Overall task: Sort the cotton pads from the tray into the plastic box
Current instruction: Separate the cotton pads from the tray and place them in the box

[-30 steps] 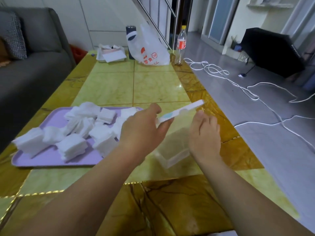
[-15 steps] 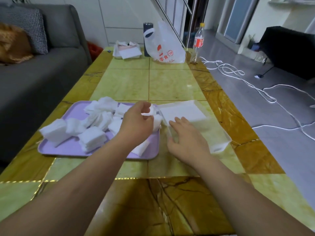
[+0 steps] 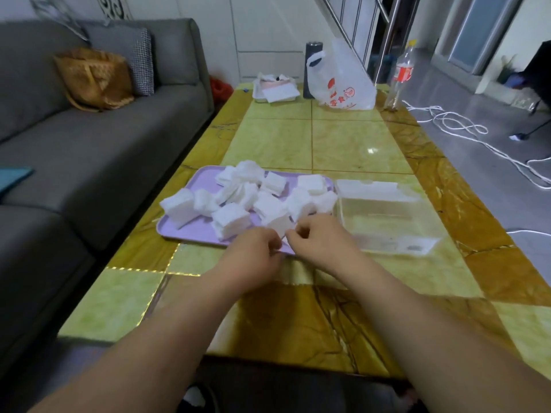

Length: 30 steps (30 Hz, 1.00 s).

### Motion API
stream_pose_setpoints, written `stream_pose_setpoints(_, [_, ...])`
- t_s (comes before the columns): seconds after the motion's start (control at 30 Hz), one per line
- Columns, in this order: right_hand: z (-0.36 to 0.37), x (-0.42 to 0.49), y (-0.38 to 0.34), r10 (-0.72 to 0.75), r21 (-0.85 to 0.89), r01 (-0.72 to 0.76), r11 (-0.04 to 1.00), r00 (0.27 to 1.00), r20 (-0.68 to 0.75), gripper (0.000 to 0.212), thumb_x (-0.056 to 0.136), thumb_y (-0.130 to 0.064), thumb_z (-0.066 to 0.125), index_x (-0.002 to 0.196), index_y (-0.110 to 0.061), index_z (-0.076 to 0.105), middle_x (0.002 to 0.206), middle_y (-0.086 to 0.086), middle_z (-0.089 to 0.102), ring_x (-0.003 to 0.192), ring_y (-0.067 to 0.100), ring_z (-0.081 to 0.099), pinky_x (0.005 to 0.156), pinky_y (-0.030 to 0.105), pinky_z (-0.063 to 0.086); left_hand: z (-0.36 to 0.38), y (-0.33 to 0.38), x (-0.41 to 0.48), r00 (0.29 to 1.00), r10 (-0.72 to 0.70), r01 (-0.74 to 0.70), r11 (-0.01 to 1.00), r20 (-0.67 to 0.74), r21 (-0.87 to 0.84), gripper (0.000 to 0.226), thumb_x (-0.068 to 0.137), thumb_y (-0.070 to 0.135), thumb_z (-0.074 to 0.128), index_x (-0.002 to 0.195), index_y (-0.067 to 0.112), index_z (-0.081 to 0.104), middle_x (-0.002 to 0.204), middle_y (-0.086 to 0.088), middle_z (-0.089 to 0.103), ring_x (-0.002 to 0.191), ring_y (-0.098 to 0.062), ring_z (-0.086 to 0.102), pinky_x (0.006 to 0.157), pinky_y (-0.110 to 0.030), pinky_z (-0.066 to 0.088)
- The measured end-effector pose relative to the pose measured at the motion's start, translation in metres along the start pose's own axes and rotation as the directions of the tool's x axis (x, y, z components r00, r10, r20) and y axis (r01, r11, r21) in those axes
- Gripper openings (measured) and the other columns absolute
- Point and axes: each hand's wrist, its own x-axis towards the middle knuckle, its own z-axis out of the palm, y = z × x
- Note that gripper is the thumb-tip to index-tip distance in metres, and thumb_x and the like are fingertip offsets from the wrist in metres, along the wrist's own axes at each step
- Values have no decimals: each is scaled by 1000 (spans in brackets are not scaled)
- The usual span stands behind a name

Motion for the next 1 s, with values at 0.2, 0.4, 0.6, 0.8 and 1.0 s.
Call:
stream_pose_setpoints(0.2, [5,-7,11,25,-6,-24,1000,993,112,27,88,-35,63,70,-15,68,69,1,68,72,19,64,68,35,52,7,-10,4,996,79,-84,990,44,112,19,89,17,62,99,27,74,102,2,67,100,-23,63,85,-37,52])
stream_pose_setpoints(0.4, [0,0,23,15,-4,-15,1000,1000,-18,13,89,-26,63,102,-28,66,91,-7,59,88,17,59,79,32,50,-5,-13,9,998,61,-60,997,19,-56,18,82,37,72,72,22,68,69,9,66,73,-11,64,65,-28,50])
stream_pose_setpoints(0.6, [11,10,19,111,-234,-87,968,990,90,34,89,-44,57,121,-31,60,126,-1,54,109,24,61,88,42,55,-6,-23,28,984,-50,28,991,-168,-132,43,72,48,81,94,26,51,91,9,55,82,-13,57,69,-34,47])
stream_pose_setpoints(0.8, [12,29,15,203,-166,-176,970,966,159,24,81,-43,66,84,-28,48,102,-6,65,94,23,64,79,36,53,-4,-28,45,998,-63,58,982,-26,-180,40,78,37,77,111,31,55,90,7,63,82,-15,63,73,-36,55])
stream_pose_setpoints(1.0, [17,25,15,189,75,-208,975,961,202,40,79,-29,75,113,-26,54,86,-7,57,82,16,60,67,30,48,-8,-21,52,993,-116,109,928,1,-356,33,75,26,81,102,27,61,82,8,67,73,-7,63,60,-24,43])
